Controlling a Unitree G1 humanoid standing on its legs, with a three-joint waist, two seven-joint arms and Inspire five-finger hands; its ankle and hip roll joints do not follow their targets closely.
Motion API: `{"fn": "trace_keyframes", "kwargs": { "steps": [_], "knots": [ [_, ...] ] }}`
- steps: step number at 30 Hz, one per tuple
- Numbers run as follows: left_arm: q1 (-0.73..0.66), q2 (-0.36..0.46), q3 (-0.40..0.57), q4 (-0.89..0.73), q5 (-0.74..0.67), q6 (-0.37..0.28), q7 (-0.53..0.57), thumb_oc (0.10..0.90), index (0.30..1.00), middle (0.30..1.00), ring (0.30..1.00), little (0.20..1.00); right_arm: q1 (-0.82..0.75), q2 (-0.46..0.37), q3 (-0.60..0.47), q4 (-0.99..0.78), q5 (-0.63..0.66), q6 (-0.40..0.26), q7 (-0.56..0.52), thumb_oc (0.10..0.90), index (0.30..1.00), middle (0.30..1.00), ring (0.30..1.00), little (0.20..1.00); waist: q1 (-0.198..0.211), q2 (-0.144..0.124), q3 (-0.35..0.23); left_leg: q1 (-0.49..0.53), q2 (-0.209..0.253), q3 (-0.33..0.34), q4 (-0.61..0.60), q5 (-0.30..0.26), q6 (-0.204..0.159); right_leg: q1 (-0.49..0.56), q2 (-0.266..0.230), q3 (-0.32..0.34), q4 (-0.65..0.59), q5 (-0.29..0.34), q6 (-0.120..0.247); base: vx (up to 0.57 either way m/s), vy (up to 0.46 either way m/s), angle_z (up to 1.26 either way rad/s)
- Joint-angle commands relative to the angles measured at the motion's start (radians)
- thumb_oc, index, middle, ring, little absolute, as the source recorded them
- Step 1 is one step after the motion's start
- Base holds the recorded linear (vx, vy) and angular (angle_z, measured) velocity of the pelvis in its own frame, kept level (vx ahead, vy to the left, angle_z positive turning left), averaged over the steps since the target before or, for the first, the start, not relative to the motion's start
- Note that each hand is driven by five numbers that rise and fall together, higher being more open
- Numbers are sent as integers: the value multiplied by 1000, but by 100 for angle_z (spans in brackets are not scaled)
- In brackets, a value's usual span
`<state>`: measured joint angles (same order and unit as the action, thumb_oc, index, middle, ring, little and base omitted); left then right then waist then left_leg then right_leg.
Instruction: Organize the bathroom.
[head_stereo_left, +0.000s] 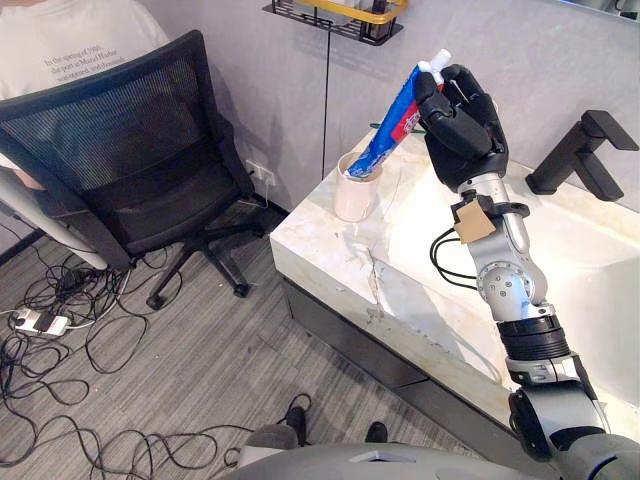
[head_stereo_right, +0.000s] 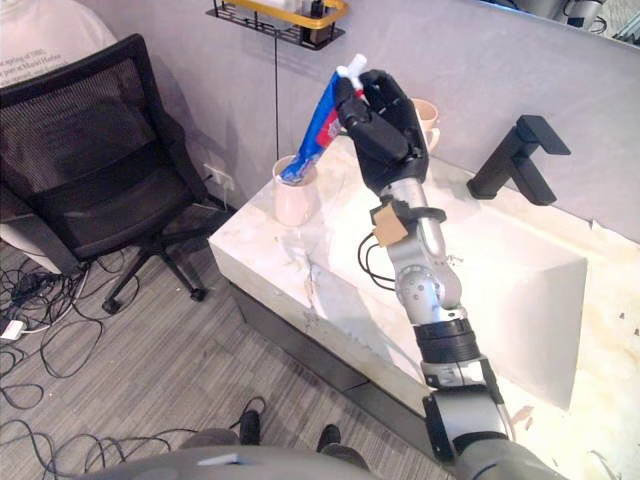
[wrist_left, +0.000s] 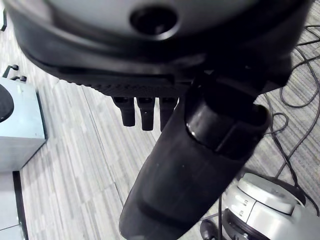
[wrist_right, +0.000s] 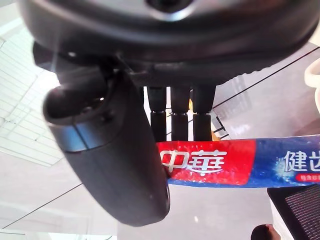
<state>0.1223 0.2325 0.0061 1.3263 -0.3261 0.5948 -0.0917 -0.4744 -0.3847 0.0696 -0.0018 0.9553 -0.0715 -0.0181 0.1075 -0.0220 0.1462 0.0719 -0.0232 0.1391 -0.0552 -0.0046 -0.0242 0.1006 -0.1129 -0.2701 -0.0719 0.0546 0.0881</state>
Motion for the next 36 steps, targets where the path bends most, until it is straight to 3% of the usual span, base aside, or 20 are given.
{"fn": "trace_keyframes", "kwargs": {
  "steps": [1, 23, 36],
  "knots": [
    [10, 20, -51, 105, -2, 72, 11, 800, 900, 900, 900, 900, -101, 33, -88, -91, 44, -120, 35, 400, 300, 300, 300, 300, 13, -18, -43, -32, 15, 51, 97, -71, 20, -49, 4, 27, 100, -97, 37, 0, 0, 0],
    [-2, 17, -57, 101, 0, 65, 6, 800, 900, 900, 900, 900, -56, 64, -55, -77, 17, -89, 85, 400, 300, 300, 300, 300, 18, -14, -23, -48, 13, 34, 113, -70, 22, -58, -3, 26, 117, -101, 36, -1, -1, 1],
    [-5, 16, -58, 91, 1, 70, 8, 800, 900, 900, 900, 900, -34, 90, 1, -55, -4, -39, 113, 400, 300, 300, 300, 300, 14, -12, -20, -46, 15, 40, 111, -67, 23, -63, -5, 29, 121, -100, 38, 0, 0, 0]
  ]
}}
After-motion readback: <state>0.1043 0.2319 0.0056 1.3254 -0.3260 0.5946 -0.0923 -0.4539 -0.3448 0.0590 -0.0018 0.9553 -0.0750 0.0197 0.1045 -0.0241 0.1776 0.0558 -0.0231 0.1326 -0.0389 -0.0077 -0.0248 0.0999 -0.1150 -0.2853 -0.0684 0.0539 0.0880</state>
